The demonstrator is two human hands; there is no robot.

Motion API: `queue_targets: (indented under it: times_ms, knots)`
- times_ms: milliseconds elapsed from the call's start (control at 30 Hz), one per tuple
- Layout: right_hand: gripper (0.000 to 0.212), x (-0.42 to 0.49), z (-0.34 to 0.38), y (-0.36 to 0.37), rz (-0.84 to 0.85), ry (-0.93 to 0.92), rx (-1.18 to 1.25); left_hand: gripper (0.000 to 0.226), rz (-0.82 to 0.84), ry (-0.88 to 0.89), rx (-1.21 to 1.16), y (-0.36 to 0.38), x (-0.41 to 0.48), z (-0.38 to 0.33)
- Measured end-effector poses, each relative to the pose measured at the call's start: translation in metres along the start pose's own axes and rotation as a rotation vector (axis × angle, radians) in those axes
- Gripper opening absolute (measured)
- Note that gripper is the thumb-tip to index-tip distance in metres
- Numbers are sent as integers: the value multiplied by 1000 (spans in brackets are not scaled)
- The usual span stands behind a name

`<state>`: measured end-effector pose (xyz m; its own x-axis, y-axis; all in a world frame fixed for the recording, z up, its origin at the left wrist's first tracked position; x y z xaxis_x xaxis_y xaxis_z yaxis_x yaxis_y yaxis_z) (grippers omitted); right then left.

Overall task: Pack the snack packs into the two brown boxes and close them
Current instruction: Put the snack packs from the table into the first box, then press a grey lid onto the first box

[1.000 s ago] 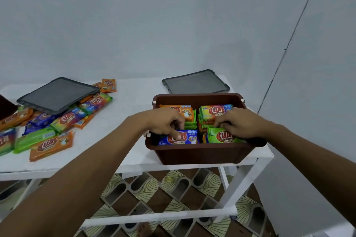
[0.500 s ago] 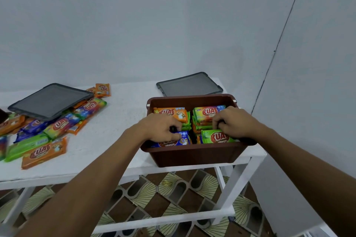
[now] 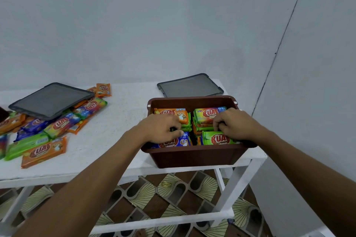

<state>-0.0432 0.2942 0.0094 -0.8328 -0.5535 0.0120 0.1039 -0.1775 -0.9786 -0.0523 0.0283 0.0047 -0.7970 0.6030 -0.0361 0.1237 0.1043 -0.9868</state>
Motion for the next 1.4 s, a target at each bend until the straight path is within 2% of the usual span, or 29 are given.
queue_targets:
  times_ms: [100,167,300,567,667,767,833,933,1100,1167,1267,1333,1400]
  knots:
    - [26,1,0,1,-95,-32,12,25,-151,-6,-62,0,-6,1]
    - [32,2,1,1,-105,-42,-16,27,-219,-40,-23,0,-6,0]
    - [33,3,3,1,-122,-26,-33,28,-227,-93,99,3,-2,0]
    - [28,18,-6,-12,-100,-19,-15,21,-204,-93,20,-16,15,12]
    - [24,32,-16,-20,-179,1,32,18,-321,-73,32,-24,27,21]
    - [20,57,-32,-27,-259,29,131,13,-452,-78,-60,-32,43,39]
    - [21,77,-45,-30,-287,53,169,12,-484,-126,-135,-35,60,57]
    - [22,109,-67,-30,-263,114,211,11,-427,-252,-243,-36,92,88]
    - [24,165,-114,-18,-89,227,228,20,-219,-478,-299,-16,141,144]
    - [32,184,-132,-13,-18,269,201,29,-122,-597,-318,-6,156,163]
    - [53,208,-153,-4,37,369,205,40,-24,-669,-346,4,173,177]
    - [66,220,-167,1,60,455,243,39,-41,-678,-346,10,183,182]
    - [75,228,-177,5,84,523,319,28,-75,-680,-310,13,192,185]
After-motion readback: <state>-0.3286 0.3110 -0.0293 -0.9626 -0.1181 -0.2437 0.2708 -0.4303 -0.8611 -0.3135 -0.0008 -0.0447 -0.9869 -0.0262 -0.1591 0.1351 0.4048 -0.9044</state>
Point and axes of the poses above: each hand's wrist, its own x-axis towards the middle knuckle, its own y-axis out of the palm, z = x × y, the point moved 1 cm from there along x, towards the middle knuckle, and after that the axes turned 6 degrees about -y, right-handed, at the moved point
